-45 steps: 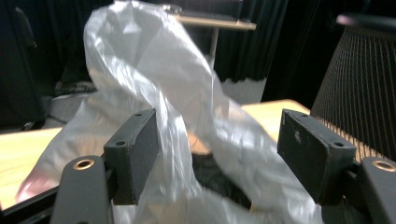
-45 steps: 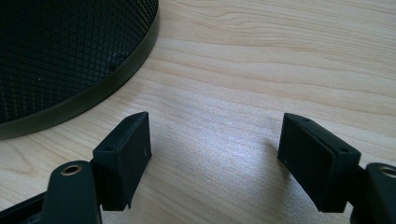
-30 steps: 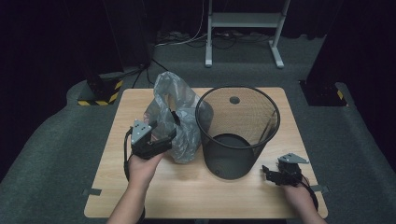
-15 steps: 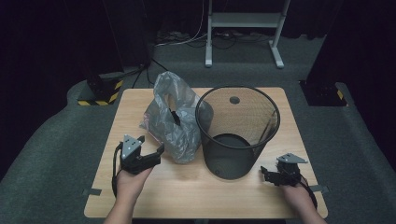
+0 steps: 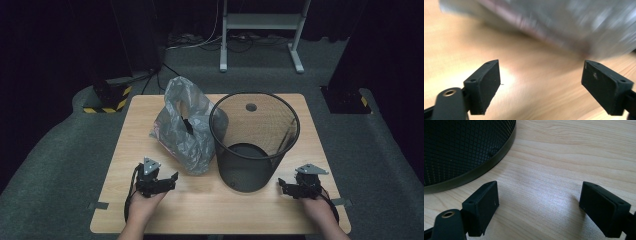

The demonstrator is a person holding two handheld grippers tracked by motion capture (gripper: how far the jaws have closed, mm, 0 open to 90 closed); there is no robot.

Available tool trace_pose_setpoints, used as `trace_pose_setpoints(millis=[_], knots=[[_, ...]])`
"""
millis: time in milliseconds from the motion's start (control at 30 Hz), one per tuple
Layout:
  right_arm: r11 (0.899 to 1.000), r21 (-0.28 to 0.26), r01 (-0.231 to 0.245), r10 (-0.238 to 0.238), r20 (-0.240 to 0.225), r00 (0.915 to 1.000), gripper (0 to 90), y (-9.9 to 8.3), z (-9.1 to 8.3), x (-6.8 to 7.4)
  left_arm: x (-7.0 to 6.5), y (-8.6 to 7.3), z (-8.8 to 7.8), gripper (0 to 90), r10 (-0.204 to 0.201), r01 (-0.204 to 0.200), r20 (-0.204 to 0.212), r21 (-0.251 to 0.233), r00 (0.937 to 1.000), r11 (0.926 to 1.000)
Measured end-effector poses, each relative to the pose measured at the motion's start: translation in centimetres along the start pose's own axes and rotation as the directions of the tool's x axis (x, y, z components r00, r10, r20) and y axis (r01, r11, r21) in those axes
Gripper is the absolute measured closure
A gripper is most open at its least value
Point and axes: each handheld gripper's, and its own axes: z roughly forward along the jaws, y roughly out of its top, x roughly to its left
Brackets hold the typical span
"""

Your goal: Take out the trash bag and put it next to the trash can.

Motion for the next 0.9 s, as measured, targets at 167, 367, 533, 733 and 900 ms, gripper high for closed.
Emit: trace_pose_setpoints(millis=[167,367,533,733,900], knots=[[1.0,0.0,0.0,0.0,0.0,1.0,15.5,0.0,0.0,0.0,0.3,-1.4,1.8,14.6,0.021,-0.019,-0.019,0.093,0.9996,0.9955],[1.0,0.001,-0.001,0.001,-0.002,1.0,15.5,0.0,0.0,0.0,-0.2,-2.0,2.6,12.9,0.027,-0.026,-0.012,0.087,0.9996,0.9959],[1.0,0.002,0.0,0.0,-0.001,1.0,15.3,0.1,0.1,0.1,-0.9,-2.2,3.0,6.8,0.068,-0.069,0.019,0.06,0.9975,0.9958],[1.0,0.002,0.005,-0.005,-0.003,1.0,14.8,0.4,0.4,0.4,-1.0,-2.1,3.1,6.7,0.067,-0.068,0.016,0.059,0.9976,0.9959],[1.0,0.002,0.002,-0.002,0.0,1.0,14.7,0.6,0.6,0.5,-1.0,-2.2,3.1,6.7,0.067,-0.068,0.018,0.061,0.9976,0.9958]])
